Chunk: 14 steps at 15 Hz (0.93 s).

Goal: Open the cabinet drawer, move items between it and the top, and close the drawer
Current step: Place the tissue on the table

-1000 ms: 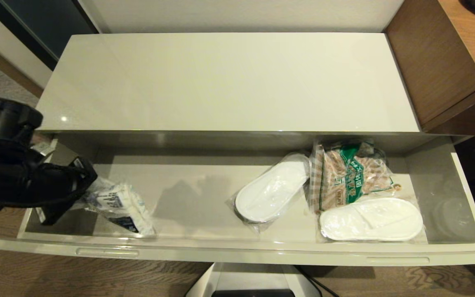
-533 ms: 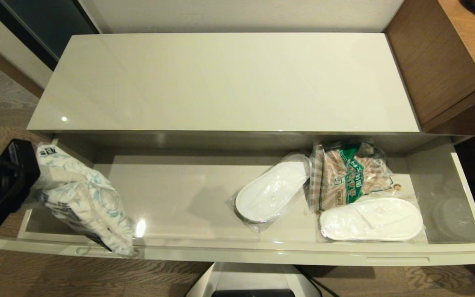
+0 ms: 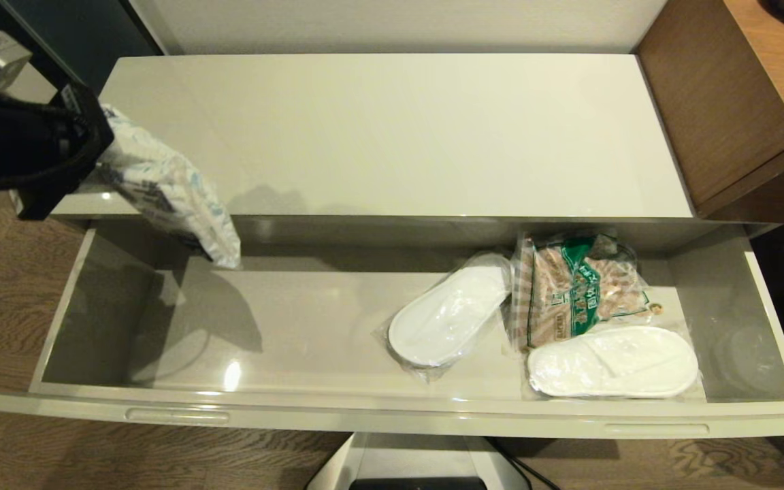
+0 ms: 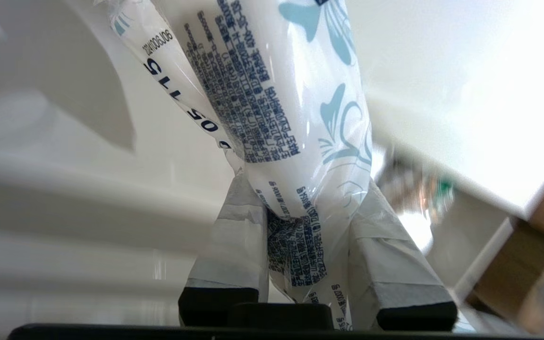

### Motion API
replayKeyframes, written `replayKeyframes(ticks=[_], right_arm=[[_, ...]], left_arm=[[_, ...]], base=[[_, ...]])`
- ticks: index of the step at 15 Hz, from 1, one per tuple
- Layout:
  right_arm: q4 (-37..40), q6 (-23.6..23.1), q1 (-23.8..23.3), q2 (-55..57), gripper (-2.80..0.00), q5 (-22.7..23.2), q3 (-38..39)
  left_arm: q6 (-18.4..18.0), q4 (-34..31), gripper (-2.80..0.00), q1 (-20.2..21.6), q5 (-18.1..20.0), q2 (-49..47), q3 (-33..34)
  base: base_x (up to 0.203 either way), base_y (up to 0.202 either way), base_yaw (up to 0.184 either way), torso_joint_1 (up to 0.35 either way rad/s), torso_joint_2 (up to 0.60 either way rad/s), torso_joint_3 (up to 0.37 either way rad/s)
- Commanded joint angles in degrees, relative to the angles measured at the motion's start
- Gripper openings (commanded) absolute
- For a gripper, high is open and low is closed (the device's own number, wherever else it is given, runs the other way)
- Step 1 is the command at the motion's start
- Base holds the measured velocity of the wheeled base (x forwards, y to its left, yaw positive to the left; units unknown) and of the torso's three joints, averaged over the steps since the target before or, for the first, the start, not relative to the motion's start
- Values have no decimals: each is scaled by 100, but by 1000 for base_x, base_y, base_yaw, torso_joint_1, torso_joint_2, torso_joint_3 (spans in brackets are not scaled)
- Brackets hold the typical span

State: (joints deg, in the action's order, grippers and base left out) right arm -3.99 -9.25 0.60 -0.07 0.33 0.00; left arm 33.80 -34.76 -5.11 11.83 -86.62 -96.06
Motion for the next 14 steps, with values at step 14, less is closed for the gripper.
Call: replayKeyframes(ticks=[14], right_arm=[[-1,-6,2,-72,-280,2,9]], left_arm=[[-1061,2404,-280,-333,-2183,-2982,-1421]], base=[[0,0,0,0,0,0]])
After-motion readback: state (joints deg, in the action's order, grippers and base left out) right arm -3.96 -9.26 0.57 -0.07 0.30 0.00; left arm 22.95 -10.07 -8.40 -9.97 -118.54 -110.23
